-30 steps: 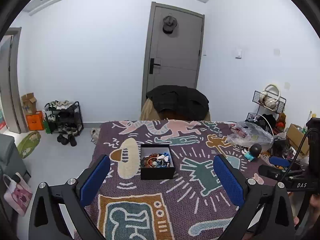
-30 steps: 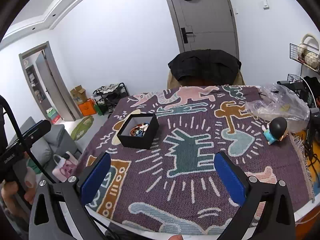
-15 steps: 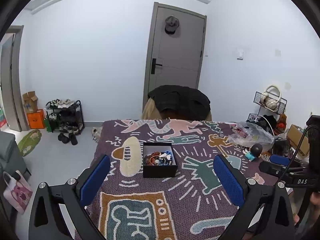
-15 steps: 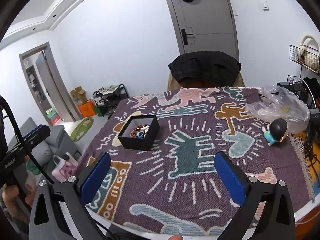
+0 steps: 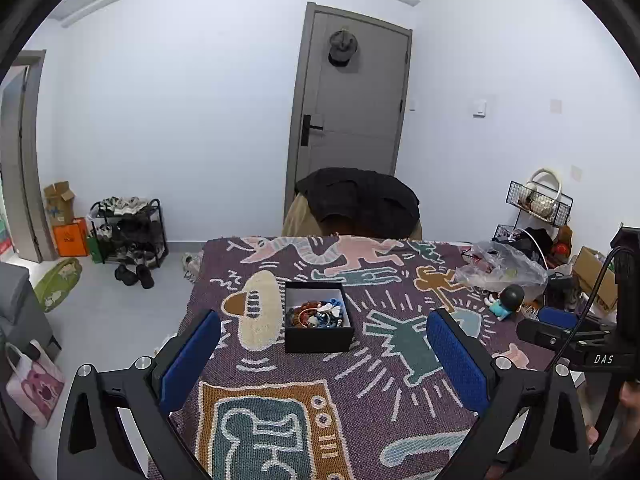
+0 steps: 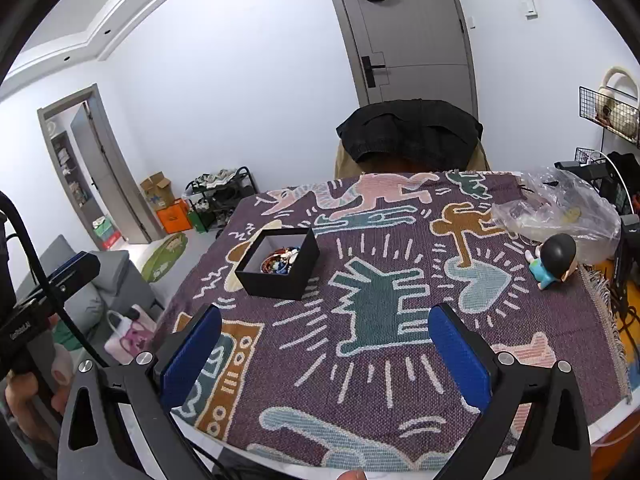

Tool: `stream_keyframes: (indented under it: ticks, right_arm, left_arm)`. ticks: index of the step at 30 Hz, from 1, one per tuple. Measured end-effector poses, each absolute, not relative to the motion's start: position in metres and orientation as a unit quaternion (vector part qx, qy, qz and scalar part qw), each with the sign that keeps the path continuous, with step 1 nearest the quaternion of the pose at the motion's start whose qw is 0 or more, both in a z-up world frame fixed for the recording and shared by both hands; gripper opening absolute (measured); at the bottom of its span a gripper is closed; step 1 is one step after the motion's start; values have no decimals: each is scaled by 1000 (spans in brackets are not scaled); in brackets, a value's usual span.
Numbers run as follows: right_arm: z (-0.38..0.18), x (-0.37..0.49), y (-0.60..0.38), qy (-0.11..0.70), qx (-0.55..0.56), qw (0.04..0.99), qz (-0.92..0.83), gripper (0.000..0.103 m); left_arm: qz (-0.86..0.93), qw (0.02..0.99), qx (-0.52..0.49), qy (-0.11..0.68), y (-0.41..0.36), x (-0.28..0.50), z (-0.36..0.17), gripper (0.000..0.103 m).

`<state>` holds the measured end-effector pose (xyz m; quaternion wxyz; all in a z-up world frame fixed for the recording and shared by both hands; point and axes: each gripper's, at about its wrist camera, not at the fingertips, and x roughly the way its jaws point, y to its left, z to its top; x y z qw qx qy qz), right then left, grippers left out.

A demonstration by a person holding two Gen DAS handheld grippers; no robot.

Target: Organize jewelry

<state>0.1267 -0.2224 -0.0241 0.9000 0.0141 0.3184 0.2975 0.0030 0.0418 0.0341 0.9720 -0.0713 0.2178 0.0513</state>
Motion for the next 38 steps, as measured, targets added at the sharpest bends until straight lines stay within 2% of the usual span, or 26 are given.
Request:
stream_keyframes:
  ticks: [38]
  right_arm:
    - [-30,130,-225,324,21,900,290,103]
  left_arm:
    - [45,973,-69,215,41,3,29,103]
